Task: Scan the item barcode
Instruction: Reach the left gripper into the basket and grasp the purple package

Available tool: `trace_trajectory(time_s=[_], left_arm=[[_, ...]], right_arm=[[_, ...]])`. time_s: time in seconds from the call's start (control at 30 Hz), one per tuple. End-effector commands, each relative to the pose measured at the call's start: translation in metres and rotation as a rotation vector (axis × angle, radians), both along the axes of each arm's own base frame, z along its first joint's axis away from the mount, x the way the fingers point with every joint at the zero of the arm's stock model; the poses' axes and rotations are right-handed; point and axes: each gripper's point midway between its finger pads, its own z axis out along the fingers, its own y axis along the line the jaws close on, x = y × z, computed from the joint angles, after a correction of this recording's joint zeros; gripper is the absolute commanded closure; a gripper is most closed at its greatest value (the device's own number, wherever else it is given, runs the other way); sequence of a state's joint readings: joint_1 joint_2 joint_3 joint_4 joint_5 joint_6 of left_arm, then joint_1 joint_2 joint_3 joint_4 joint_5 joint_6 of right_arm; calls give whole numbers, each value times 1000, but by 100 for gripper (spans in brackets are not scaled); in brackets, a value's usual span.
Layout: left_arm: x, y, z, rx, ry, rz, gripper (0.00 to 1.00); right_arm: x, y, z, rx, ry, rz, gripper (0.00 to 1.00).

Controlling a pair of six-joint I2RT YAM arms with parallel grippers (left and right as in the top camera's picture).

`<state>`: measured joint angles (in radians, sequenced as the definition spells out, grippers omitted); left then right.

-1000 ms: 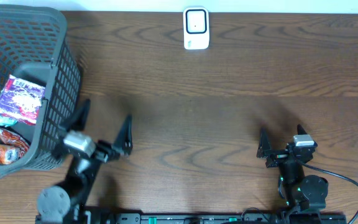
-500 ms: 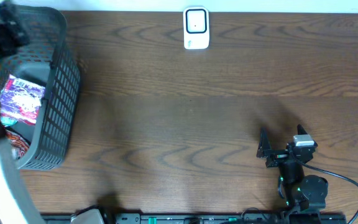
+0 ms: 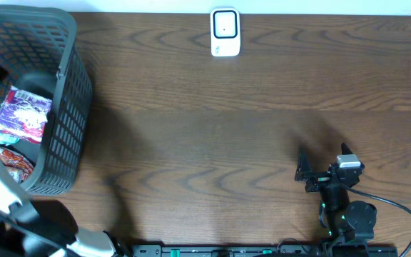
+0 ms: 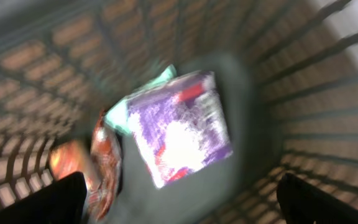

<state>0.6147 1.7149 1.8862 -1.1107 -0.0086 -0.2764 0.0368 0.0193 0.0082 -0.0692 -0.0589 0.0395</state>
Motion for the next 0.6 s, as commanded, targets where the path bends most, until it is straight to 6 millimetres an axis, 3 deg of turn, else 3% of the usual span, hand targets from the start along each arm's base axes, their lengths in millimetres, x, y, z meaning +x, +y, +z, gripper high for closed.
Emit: trace_trajectory(time_s=[0.0,0.2,0.4,0.57], left_arm=[[-13,13,-44,-43,132,144,2],[-20,11,-98,-106,206,212,2],[-17,12,-136,-107,201,209,2],[12,0,-160,-170,87,77,2]], right_arm=[[0,-3,-1,-14,0,-10,1],[0,-3,-1,-14,0,-10,1],[0,-3,-1,-14,0,-10,1],[0,-3,-1,-14,0,-10,1]])
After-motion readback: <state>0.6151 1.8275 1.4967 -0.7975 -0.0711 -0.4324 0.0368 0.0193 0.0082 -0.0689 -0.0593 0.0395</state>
